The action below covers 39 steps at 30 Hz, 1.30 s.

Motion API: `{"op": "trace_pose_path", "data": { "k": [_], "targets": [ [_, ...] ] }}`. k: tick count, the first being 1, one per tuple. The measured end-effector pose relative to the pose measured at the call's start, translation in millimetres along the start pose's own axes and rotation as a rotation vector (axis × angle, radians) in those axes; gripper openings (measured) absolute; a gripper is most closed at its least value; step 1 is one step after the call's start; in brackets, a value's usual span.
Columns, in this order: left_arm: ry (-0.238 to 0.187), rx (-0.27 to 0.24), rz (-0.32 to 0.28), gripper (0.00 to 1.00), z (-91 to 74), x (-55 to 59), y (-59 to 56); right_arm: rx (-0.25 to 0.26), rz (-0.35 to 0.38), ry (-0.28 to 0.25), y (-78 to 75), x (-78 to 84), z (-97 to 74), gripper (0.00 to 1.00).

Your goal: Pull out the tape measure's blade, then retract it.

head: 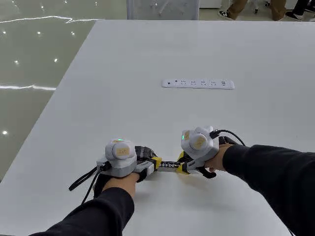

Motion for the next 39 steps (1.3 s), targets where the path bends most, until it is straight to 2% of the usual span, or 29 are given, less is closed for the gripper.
{"op": "trace_pose_path", "data": {
  "k": [6,39],
  "targets": [
    [-0.003,-0.001,-0.001,0.61,0.1,-0.3,0.0,0.009,0.033,-0.014,-1.8,-1.7,1.0,0.13],
    [0.004,0.001,-0.007,0.61,0.1,0.0,0.6,0.016,0.049,-0.053,-0.7,-18.4,13.3,0.12]
  ]
}}
Point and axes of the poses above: the centre of the closed fingertips' face, and the gripper's own axes: z roughly forward along the fingers, y roughly to its left, x roughly out of its underside, the point moved 7 cm from there along -z, roughly backward along the fingers, and after that the axes turned 2 degrees about -y, right-handed, at the moved point
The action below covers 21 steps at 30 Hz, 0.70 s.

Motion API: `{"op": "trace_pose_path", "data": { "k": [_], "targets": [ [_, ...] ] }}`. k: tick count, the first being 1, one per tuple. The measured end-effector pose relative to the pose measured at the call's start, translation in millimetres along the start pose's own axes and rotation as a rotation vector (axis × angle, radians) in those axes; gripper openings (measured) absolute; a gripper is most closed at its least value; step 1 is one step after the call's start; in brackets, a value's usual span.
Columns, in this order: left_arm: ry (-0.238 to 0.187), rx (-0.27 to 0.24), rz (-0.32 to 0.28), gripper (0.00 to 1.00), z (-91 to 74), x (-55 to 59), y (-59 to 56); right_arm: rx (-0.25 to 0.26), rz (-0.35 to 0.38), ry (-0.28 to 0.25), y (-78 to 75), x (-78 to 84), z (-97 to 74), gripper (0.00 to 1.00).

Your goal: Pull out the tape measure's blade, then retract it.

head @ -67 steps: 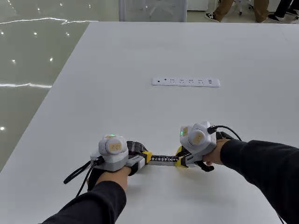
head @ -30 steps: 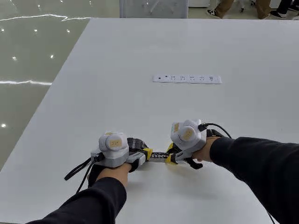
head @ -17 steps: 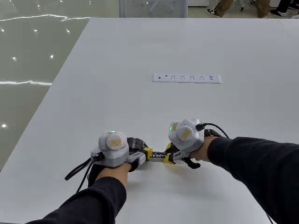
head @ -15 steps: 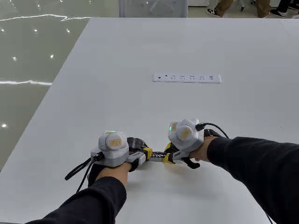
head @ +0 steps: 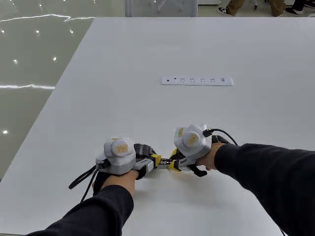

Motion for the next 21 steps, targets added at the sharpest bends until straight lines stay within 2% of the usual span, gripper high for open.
{"op": "trace_pose_path", "data": {
  "k": [12,15,21],
  "targets": [
    [0.001,0.002,-0.001,0.61,-0.2,0.0,-0.1,0.007,0.02,-0.022,-0.7,-9.4,7.9,0.12],
    [0.002,0.002,-0.002,0.61,-0.4,-0.1,-0.2,0.004,0.05,-0.031,-1.1,-10.3,9.3,0.12],
    [0.002,0.004,-0.004,0.61,-1.0,-0.1,-0.4,0.002,0.044,-0.033,-0.6,-15.3,14.5,0.12]
  ]
}}
Point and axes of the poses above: the centre of the closed fingertips' face, and the gripper's own axes: z roughly forward along the fingers, y roughly to its left, x roughly out of its underside, the point moved 7 cm from there along -z, roughly backward along the fingers, and after that the axes turned 2 degrees about -y, right-handed, at the moved point
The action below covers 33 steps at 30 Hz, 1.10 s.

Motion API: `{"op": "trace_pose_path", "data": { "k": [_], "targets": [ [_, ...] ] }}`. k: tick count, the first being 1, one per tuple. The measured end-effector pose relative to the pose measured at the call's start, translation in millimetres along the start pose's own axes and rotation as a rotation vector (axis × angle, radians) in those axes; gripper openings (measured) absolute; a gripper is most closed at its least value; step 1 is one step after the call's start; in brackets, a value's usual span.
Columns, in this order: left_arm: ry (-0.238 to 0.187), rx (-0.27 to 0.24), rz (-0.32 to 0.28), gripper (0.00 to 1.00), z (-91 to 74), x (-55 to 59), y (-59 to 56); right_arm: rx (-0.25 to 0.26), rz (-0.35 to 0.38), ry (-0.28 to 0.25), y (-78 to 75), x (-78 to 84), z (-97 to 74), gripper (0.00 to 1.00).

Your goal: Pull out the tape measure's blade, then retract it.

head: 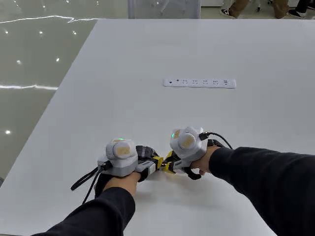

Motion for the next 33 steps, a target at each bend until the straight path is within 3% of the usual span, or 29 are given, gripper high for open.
{"op": "trace_pose_path", "data": {
  "k": [6,9,29,33],
  "targets": [
    [0.002,0.002,-0.002,0.61,0.2,-0.3,0.7,-0.008,-0.005,-0.002,0.7,-4.1,3.3,0.12],
    [0.003,0.003,-0.002,0.61,-0.1,-0.3,0.2,-0.014,-0.045,0.009,1.3,-6.9,6.2,0.12],
    [0.003,0.002,-0.007,0.61,0.3,-0.6,0.7,-0.021,-0.079,0.02,4.1,-0.5,1.1,0.12],
    [0.004,0.003,-0.006,0.61,0.2,-0.5,0.7,-0.022,-0.059,0.018,5.1,-1.9,2.7,0.12]
  ]
}}
Point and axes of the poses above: the centre of the closed fingertips' face, and the gripper's own axes: z roughly forward along the fingers, y roughly to its left, x roughly out of its underside, the point moved 7 cm from there along -z, roughly backward along the fingers, and after that the axes turned 2 degrees about -y, right-handed, at the moved point
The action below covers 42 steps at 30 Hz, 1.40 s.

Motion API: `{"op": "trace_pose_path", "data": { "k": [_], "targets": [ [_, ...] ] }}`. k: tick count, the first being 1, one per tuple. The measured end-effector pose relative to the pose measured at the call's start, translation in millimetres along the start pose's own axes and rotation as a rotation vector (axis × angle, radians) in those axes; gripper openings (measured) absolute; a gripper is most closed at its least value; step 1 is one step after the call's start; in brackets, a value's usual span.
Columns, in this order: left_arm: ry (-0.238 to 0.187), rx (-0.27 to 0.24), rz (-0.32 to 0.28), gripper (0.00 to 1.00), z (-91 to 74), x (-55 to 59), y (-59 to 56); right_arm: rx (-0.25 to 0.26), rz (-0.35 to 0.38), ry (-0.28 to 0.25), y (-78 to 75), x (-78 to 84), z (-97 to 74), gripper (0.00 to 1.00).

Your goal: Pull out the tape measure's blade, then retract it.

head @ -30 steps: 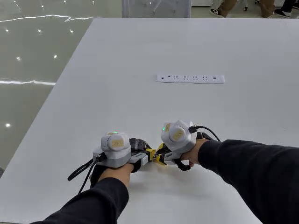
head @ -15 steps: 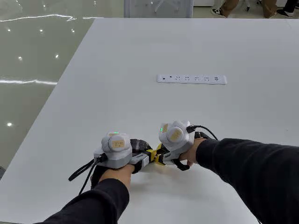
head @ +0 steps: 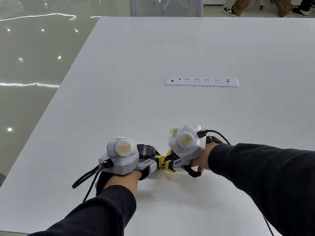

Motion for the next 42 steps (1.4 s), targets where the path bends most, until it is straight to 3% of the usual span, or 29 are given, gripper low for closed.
{"op": "trace_pose_path", "data": {
  "k": [22,27,33,34,35,37,39,40,41,42],
  "targets": [
    [-0.002,-0.001,0.0,0.61,0.1,0.5,0.2,0.002,0.009,-0.006,-1.9,-1.9,2.1,0.12],
    [0.001,0.001,0.0,0.62,0.0,0.2,-0.6,0.016,-0.016,0.013,-0.2,-3.9,2.4,0.13],
    [0.006,0.027,0.065,0.65,-1.3,-1.3,2.8,0.039,0.03,-0.007,0.5,5.3,-5.0,0.17],
    [-0.014,0.038,0.058,0.7,-1.3,-3.1,4.2,0.05,0.043,-0.011,-0.5,7.3,-6.7,0.18],
    [-0.016,0.045,0.002,0.74,-2.2,-3.8,7.4,0.057,0.067,-0.017,-0.6,10.6,-9.6,0.19],
    [-0.03,0.05,-0.005,0.83,-4.7,-6.5,13.9,0.078,0.124,-0.022,0.1,16.3,-14.8,0.24],
    [-0.044,0.054,0.005,0.92,-5.7,-8.6,18.4,0.089,0.128,-0.032,0.5,20.8,-19.6,0.26],
    [-0.07,0.063,0.009,1.0,-5.5,-11.7,21.1,0.101,0.136,-0.041,1.3,24.3,-23.1,0.26],
    [-0.118,0.064,0.032,1.0,-7.9,-17.5,23.4,0.106,0.147,-0.04,2.0,27.2,-25.0,0.27],
    [-0.216,0.107,0.064,1.0,-10.6,-27.4,21.5,0.115,0.167,-0.047,3.0,30.6,-28.2,0.28]
  ]
}}
Point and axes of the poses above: the centre of the closed fingertips' face, and the gripper's own axes: z roughly forward along the fingers, y roughly to its left, x roughly out of its underside, the point moved 7 cm from there along -z, roughly backward along the fingers, and after that the axes turned 2 degrees about -y, right-handed, at the moved point
